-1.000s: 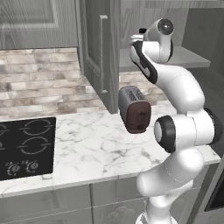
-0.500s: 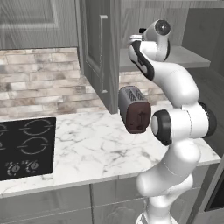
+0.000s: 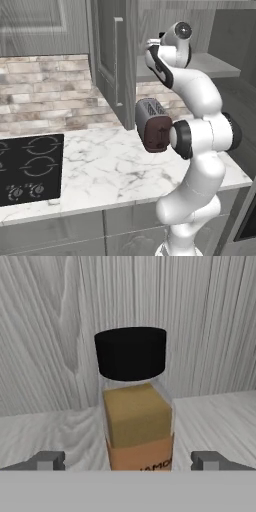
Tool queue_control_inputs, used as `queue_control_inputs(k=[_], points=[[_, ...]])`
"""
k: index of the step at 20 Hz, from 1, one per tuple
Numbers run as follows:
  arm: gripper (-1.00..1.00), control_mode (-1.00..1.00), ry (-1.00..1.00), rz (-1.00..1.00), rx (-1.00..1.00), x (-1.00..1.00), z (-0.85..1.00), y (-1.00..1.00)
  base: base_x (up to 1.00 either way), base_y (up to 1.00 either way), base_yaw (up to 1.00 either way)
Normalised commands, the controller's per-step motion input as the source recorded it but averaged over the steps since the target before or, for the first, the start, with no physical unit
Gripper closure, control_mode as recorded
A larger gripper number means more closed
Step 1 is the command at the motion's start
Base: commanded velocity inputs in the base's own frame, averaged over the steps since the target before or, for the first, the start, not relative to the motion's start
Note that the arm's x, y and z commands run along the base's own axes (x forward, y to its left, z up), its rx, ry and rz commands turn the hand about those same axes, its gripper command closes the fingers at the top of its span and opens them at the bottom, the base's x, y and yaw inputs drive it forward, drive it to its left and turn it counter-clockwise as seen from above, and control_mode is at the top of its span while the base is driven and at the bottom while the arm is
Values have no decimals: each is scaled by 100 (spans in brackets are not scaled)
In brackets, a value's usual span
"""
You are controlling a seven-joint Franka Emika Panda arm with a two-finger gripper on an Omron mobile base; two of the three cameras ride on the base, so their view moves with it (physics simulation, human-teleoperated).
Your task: Take the cinnamon bottle from the cabinet and place it on the dining table, next to the plate with the cupcake. Then take the chocolate from the dining counter and place it on the cupcake plate.
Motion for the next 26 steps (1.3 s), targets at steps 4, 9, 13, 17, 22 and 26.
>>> queue_control_inputs(k=[4,9,13,17,22,26], points=[[-100,-100,0,0,0,20,0,0,0,0,0],[-100,-100,0,0,0,17,-1,0,0,0,0],[-100,-100,0,0,0,18,-3,0,0,0,0],[100,-100,0,0,0,1,-1,0,0,0,0],[100,-100,0,0,-1,-8,-4,0,0,0,0],[100,-100,0,0,-5,-73,-16,0,0,0,0]])
